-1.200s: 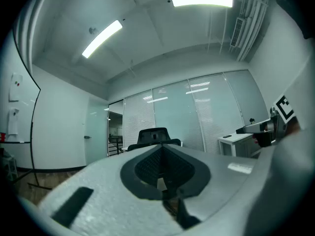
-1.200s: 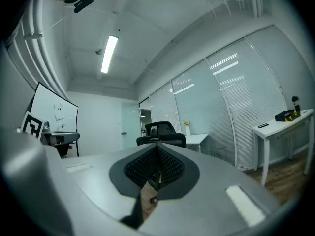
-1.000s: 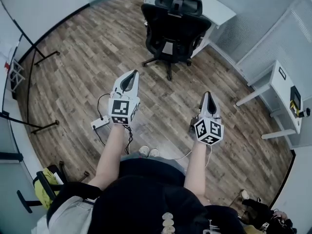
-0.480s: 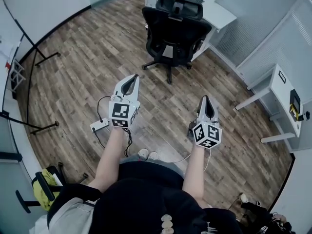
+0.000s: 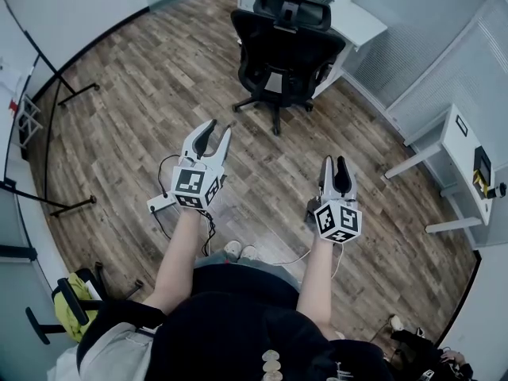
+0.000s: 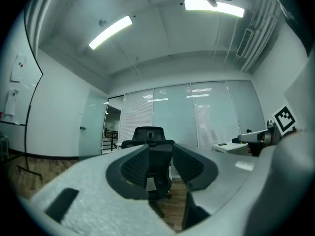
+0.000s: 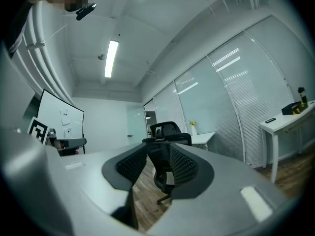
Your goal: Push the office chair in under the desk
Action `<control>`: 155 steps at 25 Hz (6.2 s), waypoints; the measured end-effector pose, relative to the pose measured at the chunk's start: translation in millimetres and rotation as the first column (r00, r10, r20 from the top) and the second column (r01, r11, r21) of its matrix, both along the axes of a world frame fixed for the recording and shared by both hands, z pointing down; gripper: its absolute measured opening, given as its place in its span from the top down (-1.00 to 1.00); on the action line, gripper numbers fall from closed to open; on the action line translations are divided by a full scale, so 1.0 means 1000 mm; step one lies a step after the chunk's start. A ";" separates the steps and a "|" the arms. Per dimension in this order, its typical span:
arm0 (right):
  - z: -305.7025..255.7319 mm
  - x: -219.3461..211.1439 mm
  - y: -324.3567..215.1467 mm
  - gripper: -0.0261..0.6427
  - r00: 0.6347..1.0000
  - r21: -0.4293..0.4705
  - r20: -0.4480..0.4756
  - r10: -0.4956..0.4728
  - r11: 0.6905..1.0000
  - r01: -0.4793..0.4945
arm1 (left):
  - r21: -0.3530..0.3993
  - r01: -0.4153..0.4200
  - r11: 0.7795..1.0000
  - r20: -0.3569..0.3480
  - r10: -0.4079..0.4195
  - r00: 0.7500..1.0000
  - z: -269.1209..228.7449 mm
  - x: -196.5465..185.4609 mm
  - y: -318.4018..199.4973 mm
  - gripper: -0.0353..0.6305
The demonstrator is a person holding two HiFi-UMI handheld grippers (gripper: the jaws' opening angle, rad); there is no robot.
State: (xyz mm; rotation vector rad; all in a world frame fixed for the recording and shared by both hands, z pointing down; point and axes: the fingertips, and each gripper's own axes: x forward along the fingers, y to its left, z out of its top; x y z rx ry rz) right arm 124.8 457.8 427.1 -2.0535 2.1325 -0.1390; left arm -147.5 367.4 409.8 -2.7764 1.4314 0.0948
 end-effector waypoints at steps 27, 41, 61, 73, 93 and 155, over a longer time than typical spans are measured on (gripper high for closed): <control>0.029 0.033 -0.108 0.35 0.996 -0.019 -0.018 -0.083 0.996 0.083 | -0.034 0.055 0.998 -0.019 -0.056 0.998 0.042 0.025 -0.086 0.32; 0.023 0.053 -0.351 0.35 0.998 -0.044 -0.018 -0.068 0.997 0.067 | -0.040 -0.015 0.999 -0.001 0.015 1.000 0.032 0.069 -0.337 0.32; -0.008 0.099 -0.551 0.35 0.999 0.009 -0.009 0.033 0.999 -0.033 | 0.017 -0.139 0.990 0.070 0.138 0.988 -0.003 0.128 -0.567 0.32; -0.022 0.106 -0.585 0.36 0.958 -0.096 -0.244 -0.153 0.986 0.133 | -0.038 -0.249 0.968 0.291 0.249 0.924 0.005 0.155 -0.591 0.27; 0.062 0.076 -0.611 0.30 0.169 -0.790 -0.557 -0.813 0.581 0.196 | -0.288 -0.513 0.808 0.920 0.382 0.087 0.093 0.184 -0.594 0.28; 0.088 0.060 -0.752 0.56 0.130 -0.786 -0.593 -0.794 0.607 0.119 | -0.377 -0.592 0.713 0.915 0.387 -0.117 0.111 0.190 -0.743 0.46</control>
